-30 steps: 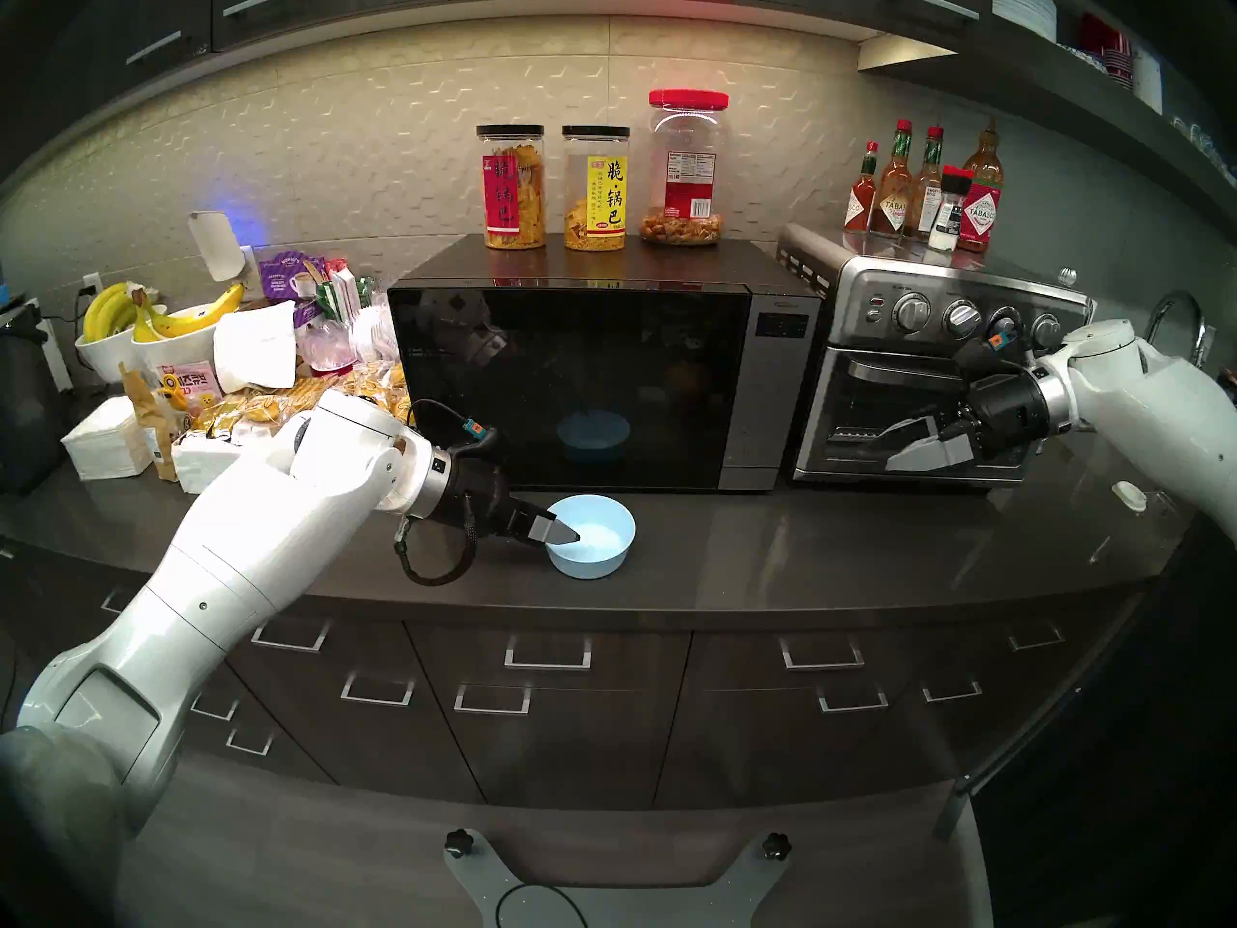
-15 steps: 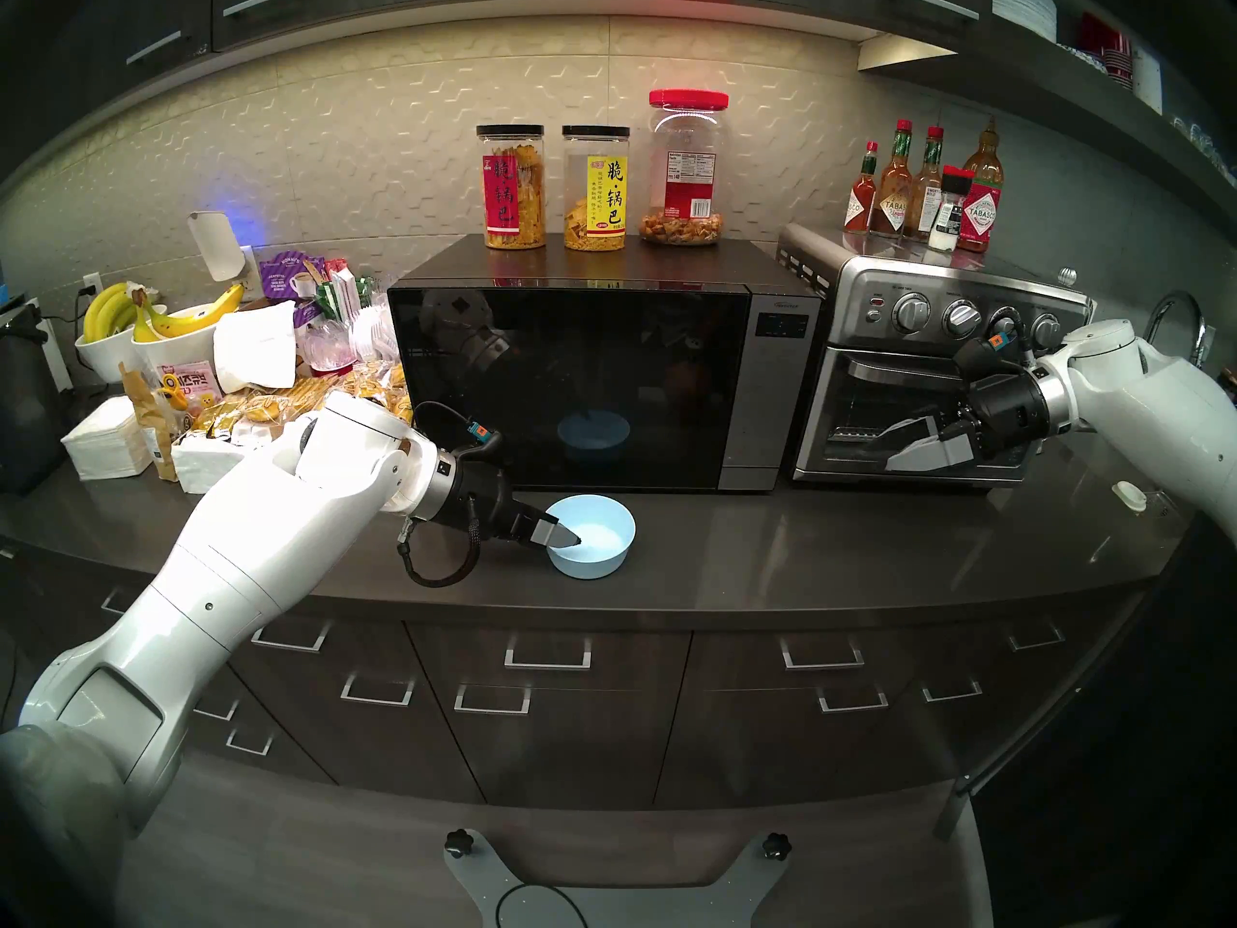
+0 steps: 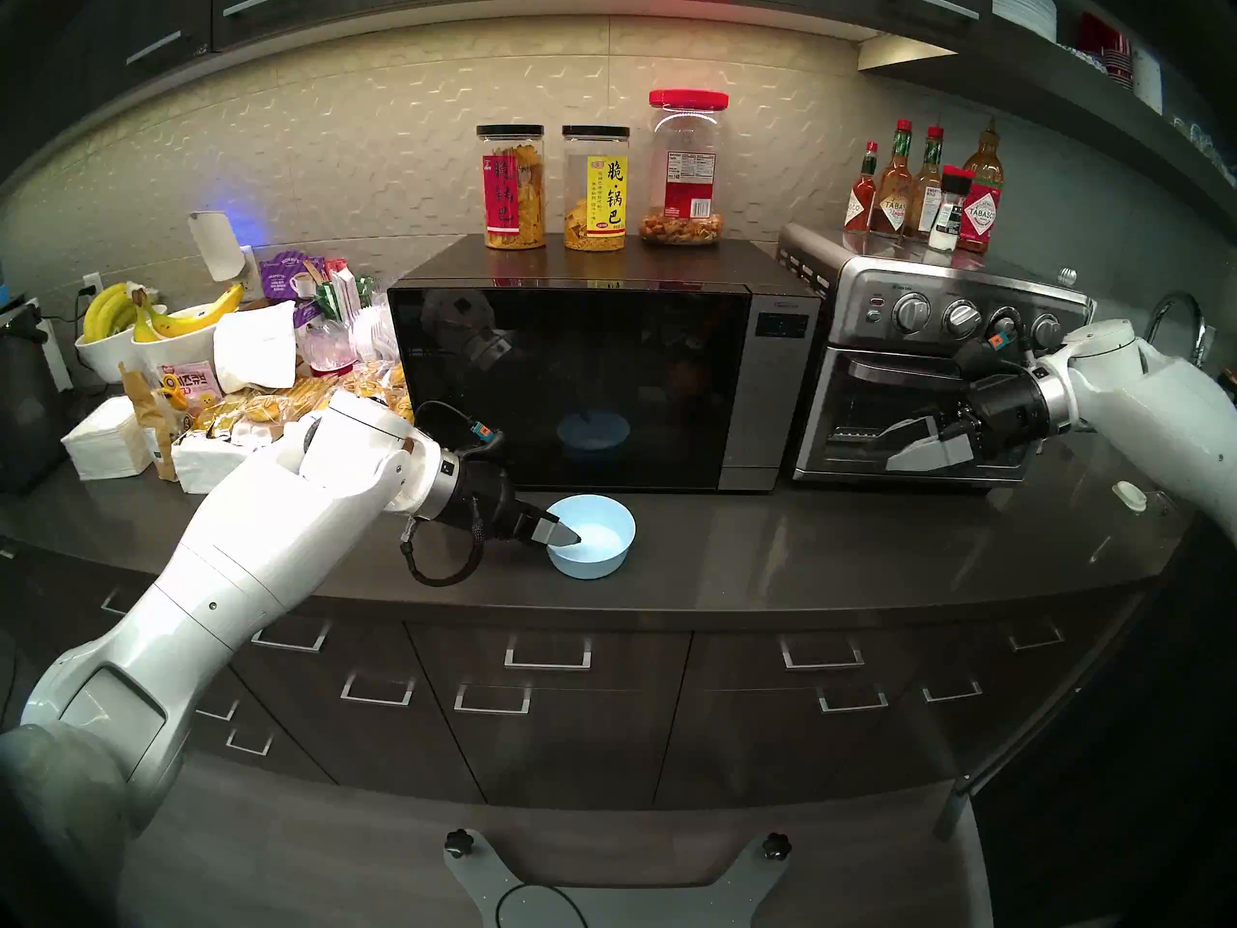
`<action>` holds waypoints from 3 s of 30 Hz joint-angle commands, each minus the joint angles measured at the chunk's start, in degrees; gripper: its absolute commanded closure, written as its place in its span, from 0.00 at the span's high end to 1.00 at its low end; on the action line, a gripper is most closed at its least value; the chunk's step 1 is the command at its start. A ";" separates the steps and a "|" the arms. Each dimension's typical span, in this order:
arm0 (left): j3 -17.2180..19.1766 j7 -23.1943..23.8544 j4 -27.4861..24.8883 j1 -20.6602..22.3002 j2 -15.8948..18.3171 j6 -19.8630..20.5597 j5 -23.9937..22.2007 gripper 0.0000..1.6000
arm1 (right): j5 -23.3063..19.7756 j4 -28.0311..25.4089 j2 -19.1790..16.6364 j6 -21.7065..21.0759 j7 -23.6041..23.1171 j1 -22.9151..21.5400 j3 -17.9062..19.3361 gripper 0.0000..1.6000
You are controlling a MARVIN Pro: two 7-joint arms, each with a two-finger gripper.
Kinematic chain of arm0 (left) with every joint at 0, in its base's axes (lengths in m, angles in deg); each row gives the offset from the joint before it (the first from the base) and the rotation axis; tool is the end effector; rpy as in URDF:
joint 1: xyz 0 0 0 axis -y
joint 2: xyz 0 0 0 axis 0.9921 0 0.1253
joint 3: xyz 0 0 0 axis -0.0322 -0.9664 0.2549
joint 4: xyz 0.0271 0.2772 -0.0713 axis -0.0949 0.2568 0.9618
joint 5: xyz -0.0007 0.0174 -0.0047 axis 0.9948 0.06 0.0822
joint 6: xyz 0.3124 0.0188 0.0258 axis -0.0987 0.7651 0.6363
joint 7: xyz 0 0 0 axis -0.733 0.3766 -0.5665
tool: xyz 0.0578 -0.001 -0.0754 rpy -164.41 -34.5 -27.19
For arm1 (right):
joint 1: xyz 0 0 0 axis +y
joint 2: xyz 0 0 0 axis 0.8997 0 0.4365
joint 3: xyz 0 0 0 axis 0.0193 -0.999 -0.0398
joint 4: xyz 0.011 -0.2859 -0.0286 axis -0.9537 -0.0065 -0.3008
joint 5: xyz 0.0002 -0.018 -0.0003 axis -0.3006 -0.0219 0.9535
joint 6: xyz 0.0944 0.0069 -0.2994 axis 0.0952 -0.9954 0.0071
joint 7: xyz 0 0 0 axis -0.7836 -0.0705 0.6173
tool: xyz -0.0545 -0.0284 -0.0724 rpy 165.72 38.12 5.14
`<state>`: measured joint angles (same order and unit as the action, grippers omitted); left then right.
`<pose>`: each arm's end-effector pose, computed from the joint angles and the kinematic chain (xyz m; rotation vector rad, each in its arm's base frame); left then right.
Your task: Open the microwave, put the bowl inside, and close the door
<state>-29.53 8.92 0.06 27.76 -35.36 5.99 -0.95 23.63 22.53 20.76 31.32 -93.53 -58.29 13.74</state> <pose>0.4674 0.0120 -0.1945 2.2511 -0.8623 0.7876 0.4586 -0.1972 -0.0654 -1.9312 -1.0907 -0.8206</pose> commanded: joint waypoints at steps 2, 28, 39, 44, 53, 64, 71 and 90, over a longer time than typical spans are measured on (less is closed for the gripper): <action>0.04 -0.03 -0.03 1.42 -0.36 0.15 -0.29 0.80 | -0.43 -0.02 0.02 -0.10 0.08 -0.99 0.87 1.00; -1.40 0.13 0.75 2.69 -0.04 0.15 -0.33 0.02 | -0.43 -0.02 0.02 -0.10 0.08 -0.99 0.87 1.00; -0.39 -0.47 -0.06 2.14 0.92 0.15 -0.71 0.00 | -0.43 -0.02 0.02 -0.09 0.07 -0.99 0.88 1.00; 1.32 -1.72 -1.01 1.44 1.43 0.15 -1.76 0.00 | -0.42 -0.01 0.02 -0.09 0.07 -0.99 0.87 1.00; 3.91 -3.20 -2.76 -0.45 3.91 0.15 -4.07 0.00 | -0.42 -0.01 0.02 -0.09 0.07 -0.99 0.87 1.00; 6.89 -4.38 -4.16 -3.76 6.63 0.15 -6.73 0.00 | -0.42 -0.01 0.02 -0.09 0.07 -0.99 0.87 1.00; 8.50 -4.66 -3.68 -4.27 7.97 0.15 -7.72 0.00 | -0.41 -0.01 0.02 -0.08 0.06 -0.99 0.87 1.00; 11.46 -3.58 -1.51 -5.83 12.19 0.15 -9.32 0.00 | -0.41 -0.01 0.02 -0.09 0.06 -0.99 0.87 1.00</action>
<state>-20.03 4.85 -0.76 22.18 -25.15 6.00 -9.25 23.64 22.53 20.76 31.32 -93.54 -58.27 13.75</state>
